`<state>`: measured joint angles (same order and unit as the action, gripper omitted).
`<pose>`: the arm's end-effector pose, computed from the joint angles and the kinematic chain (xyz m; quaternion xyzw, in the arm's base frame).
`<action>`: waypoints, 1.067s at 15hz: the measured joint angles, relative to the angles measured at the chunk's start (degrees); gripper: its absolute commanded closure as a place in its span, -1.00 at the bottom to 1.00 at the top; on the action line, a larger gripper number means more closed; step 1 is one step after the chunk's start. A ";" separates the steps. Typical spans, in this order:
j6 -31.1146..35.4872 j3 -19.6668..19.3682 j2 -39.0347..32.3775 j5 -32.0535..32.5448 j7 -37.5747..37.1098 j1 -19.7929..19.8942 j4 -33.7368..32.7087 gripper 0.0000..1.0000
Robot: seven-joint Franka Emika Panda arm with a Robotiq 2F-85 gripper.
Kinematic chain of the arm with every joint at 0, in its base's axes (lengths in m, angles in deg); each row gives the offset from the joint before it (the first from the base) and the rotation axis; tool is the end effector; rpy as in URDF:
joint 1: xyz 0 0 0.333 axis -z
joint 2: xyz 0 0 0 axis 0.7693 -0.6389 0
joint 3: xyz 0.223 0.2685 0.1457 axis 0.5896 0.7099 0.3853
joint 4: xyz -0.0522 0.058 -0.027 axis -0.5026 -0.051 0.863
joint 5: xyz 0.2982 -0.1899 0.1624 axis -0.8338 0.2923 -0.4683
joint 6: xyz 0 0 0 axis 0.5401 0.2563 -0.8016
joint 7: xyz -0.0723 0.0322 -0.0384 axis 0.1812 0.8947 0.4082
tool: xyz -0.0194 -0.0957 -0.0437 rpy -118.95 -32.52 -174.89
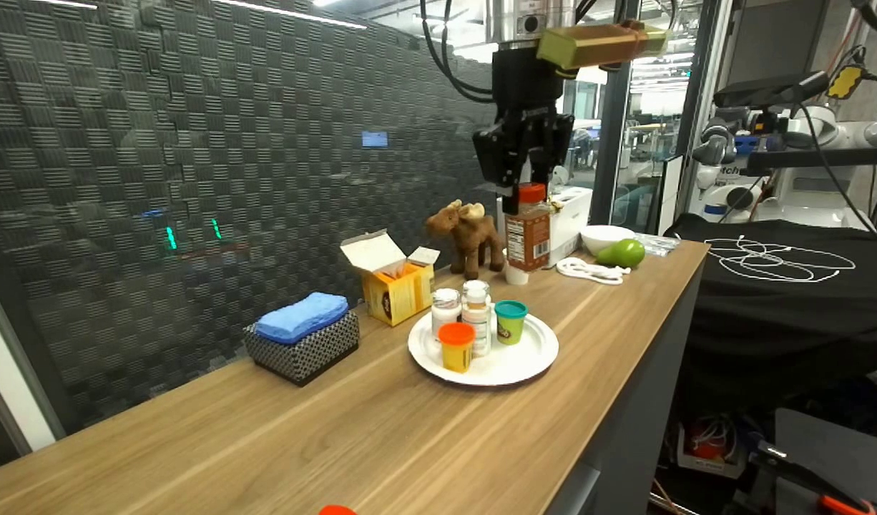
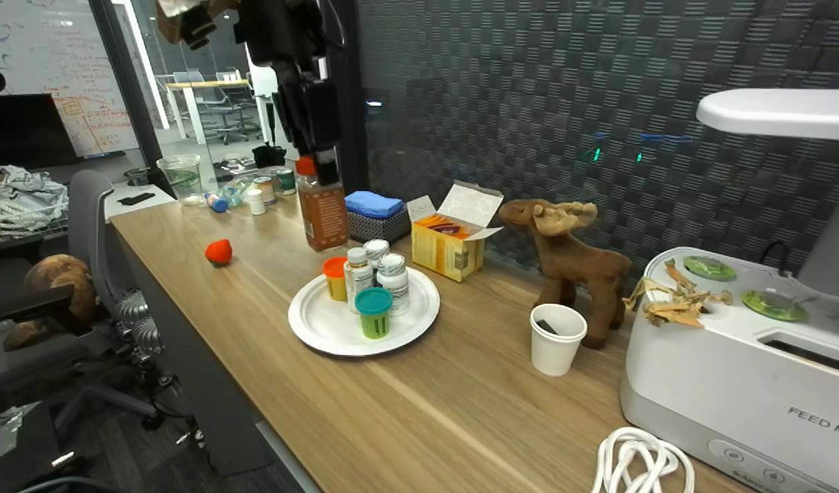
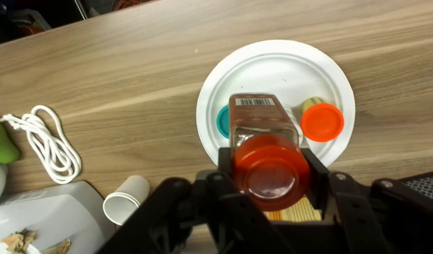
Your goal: Put the containers and strawberry toy on the white plate
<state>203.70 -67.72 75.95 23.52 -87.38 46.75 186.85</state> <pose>0.4947 0.0345 0.5251 0.9899 -0.1093 0.0413 0.0800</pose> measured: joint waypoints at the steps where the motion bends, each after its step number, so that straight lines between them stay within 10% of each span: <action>1: 0.05 0.01 0.11 0.00 0.00 0.19 0.87 0.52; 16: 11.93 0.25 -5.83 -7.12 5.01 1.89 8.29 0.52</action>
<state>215.63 -67.47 70.11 16.40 -82.37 48.64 195.14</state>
